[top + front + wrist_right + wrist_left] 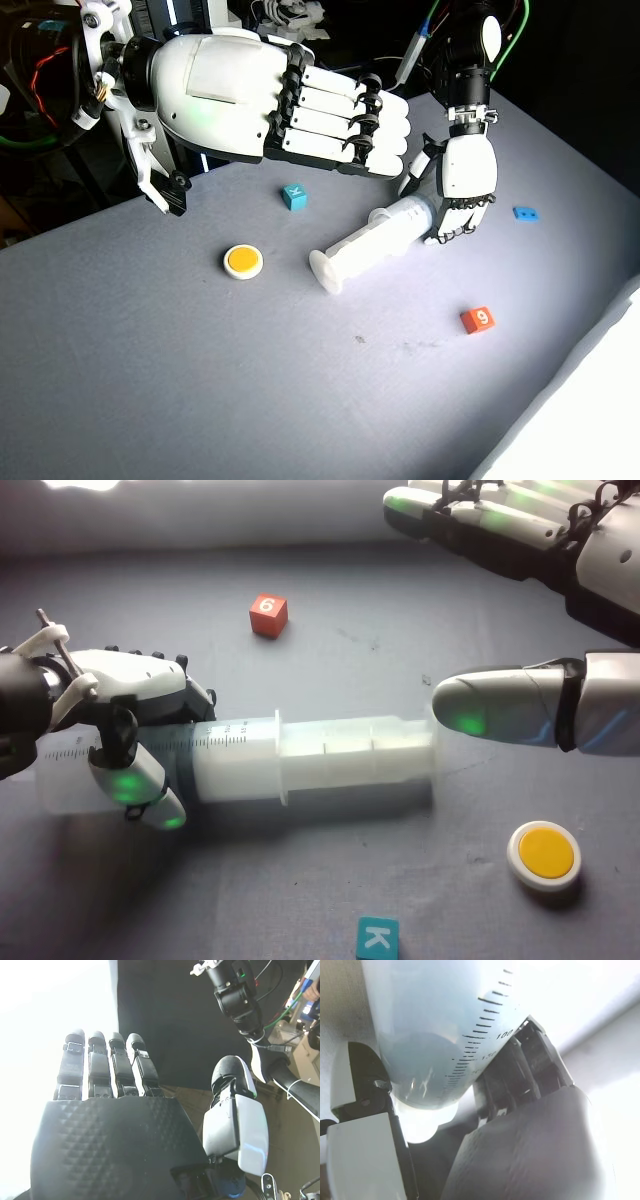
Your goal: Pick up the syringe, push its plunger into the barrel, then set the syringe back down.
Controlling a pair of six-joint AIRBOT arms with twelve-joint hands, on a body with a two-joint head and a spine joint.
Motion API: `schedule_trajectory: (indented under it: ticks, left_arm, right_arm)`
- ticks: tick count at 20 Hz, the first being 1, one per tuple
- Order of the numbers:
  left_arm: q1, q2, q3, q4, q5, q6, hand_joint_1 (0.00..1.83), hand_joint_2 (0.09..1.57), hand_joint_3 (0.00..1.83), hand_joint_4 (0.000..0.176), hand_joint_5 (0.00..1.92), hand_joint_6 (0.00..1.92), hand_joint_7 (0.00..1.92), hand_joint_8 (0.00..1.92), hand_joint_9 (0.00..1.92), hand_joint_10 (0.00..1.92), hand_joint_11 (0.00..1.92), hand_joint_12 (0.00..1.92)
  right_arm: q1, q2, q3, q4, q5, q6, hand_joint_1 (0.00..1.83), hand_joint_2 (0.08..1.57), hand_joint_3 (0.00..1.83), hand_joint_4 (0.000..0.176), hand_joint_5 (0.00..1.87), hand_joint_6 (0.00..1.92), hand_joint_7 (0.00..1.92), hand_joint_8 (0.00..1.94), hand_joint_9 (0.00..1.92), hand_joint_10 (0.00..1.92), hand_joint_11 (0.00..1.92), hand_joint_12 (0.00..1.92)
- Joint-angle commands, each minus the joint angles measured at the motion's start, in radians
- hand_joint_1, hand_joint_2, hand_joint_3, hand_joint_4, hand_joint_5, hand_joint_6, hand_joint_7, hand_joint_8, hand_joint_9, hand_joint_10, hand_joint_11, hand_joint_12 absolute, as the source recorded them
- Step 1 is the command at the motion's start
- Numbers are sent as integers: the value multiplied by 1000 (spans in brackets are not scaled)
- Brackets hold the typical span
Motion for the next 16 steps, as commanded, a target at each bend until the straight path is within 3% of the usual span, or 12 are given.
schedule_trajectory:
  ticks: [1,7,10,12,16]
  left_arm:
    - [-20,10,4,-4,-9,-5,1237,1138,0,0,891,997,993,1175,919,1127,718,1412]
    - [-91,35,6,-25,-2,-5,1224,1149,1,0,874,1045,963,1200,886,1159,687,1421]
    - [-122,57,9,-71,-13,-5,1218,1152,1,0,864,1071,960,1194,891,1142,692,1405]
    - [-129,74,23,-91,-60,-5,1223,1150,1,0,860,1071,972,1182,905,1099,691,1377]
    - [-133,96,44,-101,-140,-5,1219,1159,0,0,841,1100,960,1202,901,1129,691,1411]
  right_arm:
    - [2,3,-3,-2,133,-3,11,1111,2,0,52,7,11,4,10,3,11,5]
    - [-42,4,-5,86,136,-25,26,1108,0,0,77,6,40,6,39,6,21,10]
    - [-45,7,-4,205,129,-92,43,1106,0,0,83,6,53,8,44,6,13,7]
    - [-45,11,-4,335,127,-191,46,1104,0,0,88,6,58,8,43,4,12,7]
    - [-31,7,-10,536,142,-240,5,1103,0,0,39,0,10,0,3,0,0,0]
